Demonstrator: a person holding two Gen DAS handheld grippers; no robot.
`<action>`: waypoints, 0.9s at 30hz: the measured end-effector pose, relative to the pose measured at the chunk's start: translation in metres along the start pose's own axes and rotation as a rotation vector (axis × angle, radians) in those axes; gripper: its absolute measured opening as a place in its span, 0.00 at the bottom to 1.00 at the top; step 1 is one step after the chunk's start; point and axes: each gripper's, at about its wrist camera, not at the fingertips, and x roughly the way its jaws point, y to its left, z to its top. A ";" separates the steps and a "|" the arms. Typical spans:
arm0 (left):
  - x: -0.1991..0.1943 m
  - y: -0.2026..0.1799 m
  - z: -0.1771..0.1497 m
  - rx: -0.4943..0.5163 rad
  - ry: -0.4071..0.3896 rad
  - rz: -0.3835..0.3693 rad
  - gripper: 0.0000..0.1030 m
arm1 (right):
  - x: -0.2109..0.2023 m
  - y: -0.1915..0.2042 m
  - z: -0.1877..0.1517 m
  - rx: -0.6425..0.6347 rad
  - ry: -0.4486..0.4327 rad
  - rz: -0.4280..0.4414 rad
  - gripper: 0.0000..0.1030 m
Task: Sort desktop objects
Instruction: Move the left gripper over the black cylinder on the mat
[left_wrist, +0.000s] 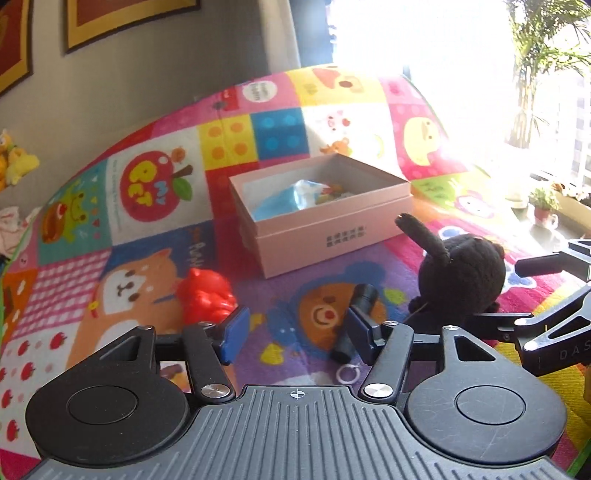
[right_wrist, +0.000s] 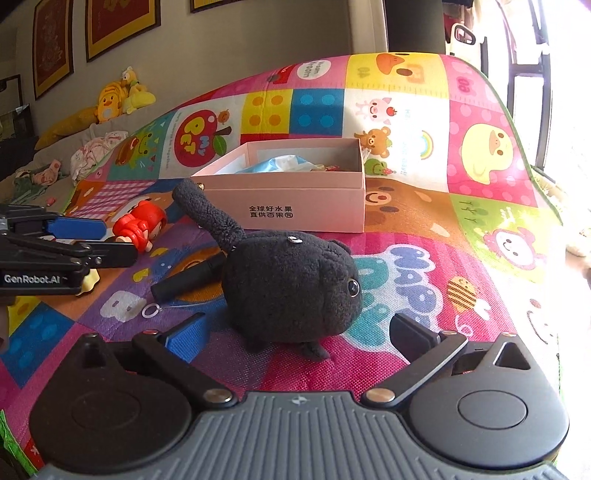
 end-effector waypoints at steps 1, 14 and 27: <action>0.009 -0.007 -0.001 0.014 0.012 -0.011 0.58 | 0.000 0.000 0.000 0.000 0.000 0.000 1.00; 0.041 -0.010 -0.013 0.053 0.092 0.026 0.64 | 0.001 -0.001 -0.001 0.011 -0.004 0.011 1.00; 0.057 -0.007 -0.007 -0.001 0.114 -0.006 0.52 | 0.001 -0.001 -0.002 0.013 -0.003 0.009 1.00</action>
